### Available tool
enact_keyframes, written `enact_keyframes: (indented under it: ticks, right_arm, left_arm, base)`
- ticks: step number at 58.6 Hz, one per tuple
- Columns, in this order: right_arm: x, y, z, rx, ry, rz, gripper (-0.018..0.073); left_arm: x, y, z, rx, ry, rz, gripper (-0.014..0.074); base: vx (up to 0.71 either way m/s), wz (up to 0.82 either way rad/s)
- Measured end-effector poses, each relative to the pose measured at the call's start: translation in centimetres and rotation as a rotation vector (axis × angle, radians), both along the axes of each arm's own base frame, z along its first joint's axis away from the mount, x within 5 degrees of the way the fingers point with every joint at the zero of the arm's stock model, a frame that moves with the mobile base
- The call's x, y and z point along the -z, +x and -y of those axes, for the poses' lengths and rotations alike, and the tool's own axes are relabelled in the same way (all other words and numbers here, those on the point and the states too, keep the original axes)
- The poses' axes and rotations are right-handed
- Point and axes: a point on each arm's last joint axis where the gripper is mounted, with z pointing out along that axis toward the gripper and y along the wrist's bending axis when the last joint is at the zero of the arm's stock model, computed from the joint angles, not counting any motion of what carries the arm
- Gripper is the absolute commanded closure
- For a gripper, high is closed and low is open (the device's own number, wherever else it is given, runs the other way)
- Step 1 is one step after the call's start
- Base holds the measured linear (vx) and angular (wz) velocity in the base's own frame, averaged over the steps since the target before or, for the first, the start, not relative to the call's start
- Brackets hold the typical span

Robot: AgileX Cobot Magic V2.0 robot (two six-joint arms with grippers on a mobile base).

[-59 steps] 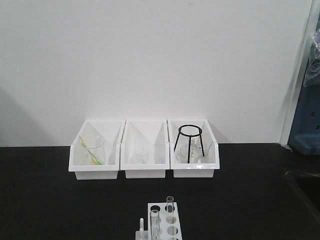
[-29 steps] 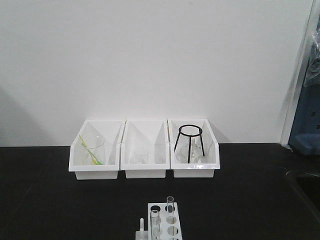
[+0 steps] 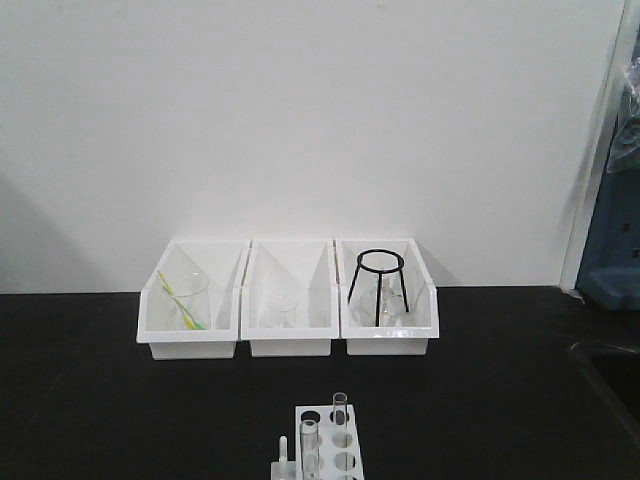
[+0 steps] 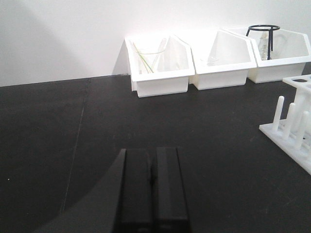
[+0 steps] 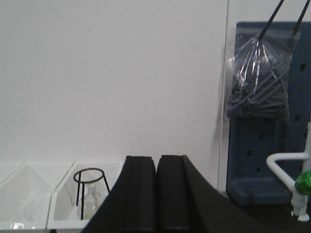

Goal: Flip and reinsert test tube from rack

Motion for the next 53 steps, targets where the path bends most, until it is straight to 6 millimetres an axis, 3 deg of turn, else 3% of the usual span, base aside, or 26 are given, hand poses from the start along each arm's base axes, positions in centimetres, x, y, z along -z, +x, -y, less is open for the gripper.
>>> enact_keyframes:
  ticks: [11,17,23,25,31,39,44,53]
  right_arm:
    - [1.0,1.4,0.0,0.001,0.001,-0.07,0.0531]
    - [1.0,1.4,0.0,0.001,0.001,-0.071,0.0463]
    - [1.0,1.4,0.0,0.001,0.001,-0.071,0.0354]
    - [1.0,1.4,0.0,0.001,0.001,-0.072,0.0262]
    - [1.0,1.4,0.0,0.001,0.002,-0.076,0.0115]
    - [1.0,1.4,0.0,0.001,0.002,-0.076,-0.0024]
    - [1.0,1.4,0.0,0.0,0.012,-0.068,-0.005]
    - [0.8,1.4,0.0,-0.005,0.123,-0.046,-0.0019]
  left_arm:
    - [0.0,0.0,0.0,0.0,0.0,0.0,0.0602]
    - [0.0,0.0,0.0,0.0,0.0,0.0,0.0602]
    - [0.0,0.0,0.0,0.0,0.0,0.0,0.0602]
    - [0.0,0.0,0.0,0.0,0.0,0.0,0.0602]
    - [0.0,0.0,0.0,0.0,0.0,0.0,0.0602]
    - [0.0,0.0,0.0,0.0,0.0,0.0,0.0602]
    - [0.0,0.0,0.0,0.0,0.0,0.0,0.0602]
    - [0.0,0.0,0.0,0.0,0.0,0.0,0.0602]
  base:
    - [0.0,0.0]
    - [0.0,0.0]
    - [0.0,0.0]
    - [0.0,0.0]
    - [0.0,0.0]
    - [0.0,0.0]
    - [0.0,0.0]
    - [0.0,0.0]
